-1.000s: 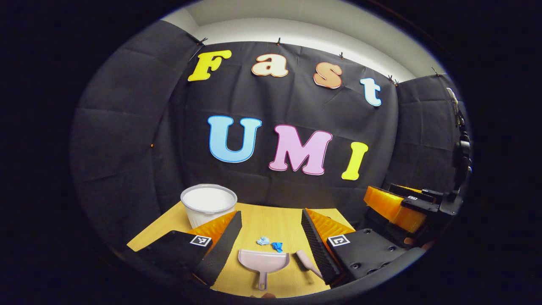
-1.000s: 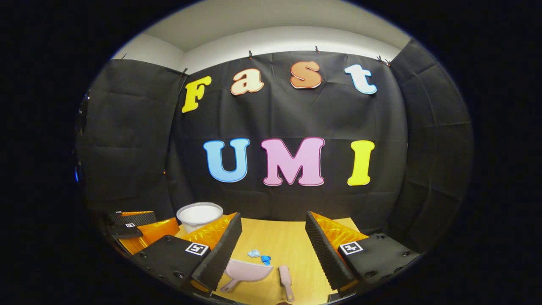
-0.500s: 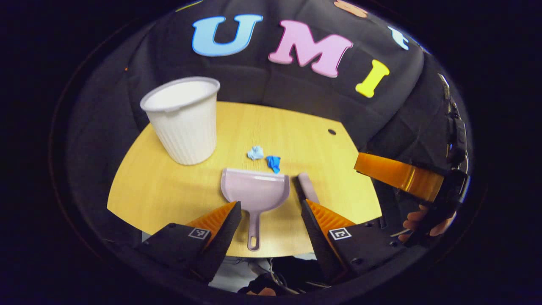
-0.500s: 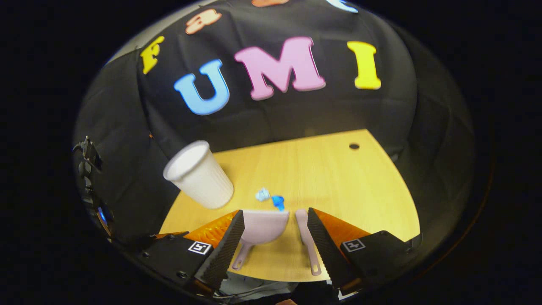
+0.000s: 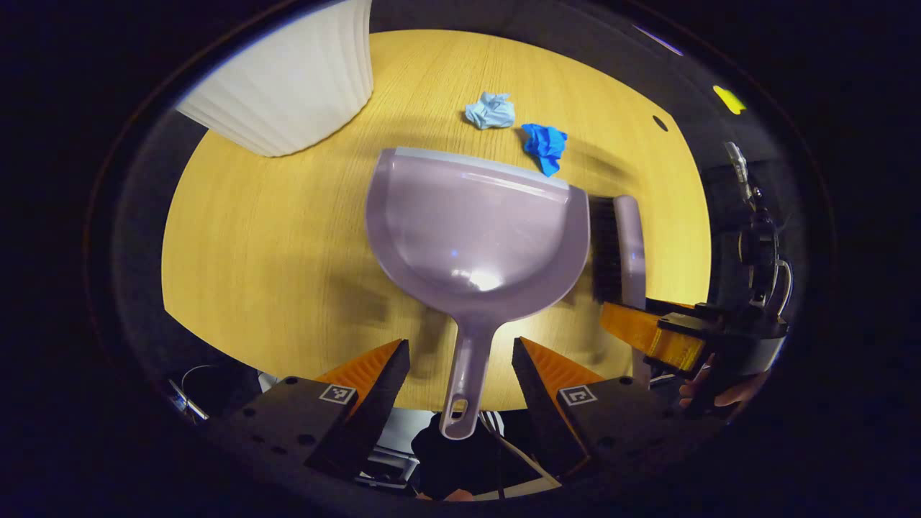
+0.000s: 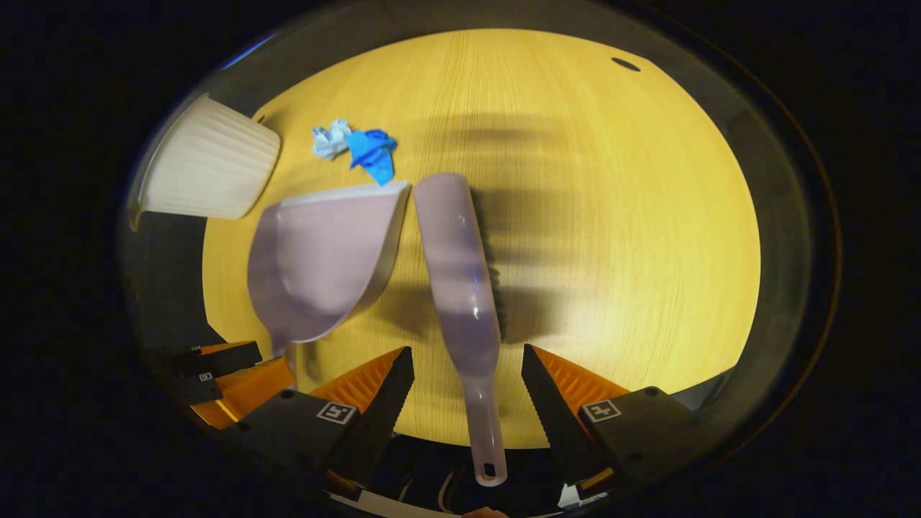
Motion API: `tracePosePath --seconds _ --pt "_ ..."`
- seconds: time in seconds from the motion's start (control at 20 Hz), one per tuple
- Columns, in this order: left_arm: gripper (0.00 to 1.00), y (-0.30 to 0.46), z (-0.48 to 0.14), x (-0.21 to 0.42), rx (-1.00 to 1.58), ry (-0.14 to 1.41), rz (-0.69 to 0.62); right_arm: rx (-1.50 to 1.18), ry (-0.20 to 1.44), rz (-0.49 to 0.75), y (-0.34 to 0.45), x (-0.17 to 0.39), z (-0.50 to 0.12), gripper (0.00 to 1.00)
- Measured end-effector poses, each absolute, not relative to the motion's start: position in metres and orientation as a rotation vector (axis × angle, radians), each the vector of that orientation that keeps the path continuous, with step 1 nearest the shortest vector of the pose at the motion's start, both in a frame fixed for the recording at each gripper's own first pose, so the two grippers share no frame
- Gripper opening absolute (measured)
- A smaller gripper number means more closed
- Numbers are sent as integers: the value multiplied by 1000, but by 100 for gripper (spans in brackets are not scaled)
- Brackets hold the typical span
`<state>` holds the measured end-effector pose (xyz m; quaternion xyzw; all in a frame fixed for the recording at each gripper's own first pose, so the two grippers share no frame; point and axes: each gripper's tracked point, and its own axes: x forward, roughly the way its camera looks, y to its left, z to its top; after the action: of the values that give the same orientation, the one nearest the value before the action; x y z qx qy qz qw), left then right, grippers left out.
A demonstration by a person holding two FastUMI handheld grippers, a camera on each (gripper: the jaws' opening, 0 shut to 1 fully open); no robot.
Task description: Pick up the small broom and dustpan from the desktop, sweep the trash into the dustpan with the broom, and then empty the trash into the garbage bin.
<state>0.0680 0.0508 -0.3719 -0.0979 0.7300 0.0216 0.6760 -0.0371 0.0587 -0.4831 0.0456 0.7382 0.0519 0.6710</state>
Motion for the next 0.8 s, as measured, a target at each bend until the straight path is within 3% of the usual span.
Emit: tracePosePath --seconds 0.6,0.8 --pt "84 46 -425 82 -78 1752 66 45 1727 107 57 -39 -513 97" --pt "65 44 -426 88 -21 1755 30 9 1721 108 56 -42 -513 97"
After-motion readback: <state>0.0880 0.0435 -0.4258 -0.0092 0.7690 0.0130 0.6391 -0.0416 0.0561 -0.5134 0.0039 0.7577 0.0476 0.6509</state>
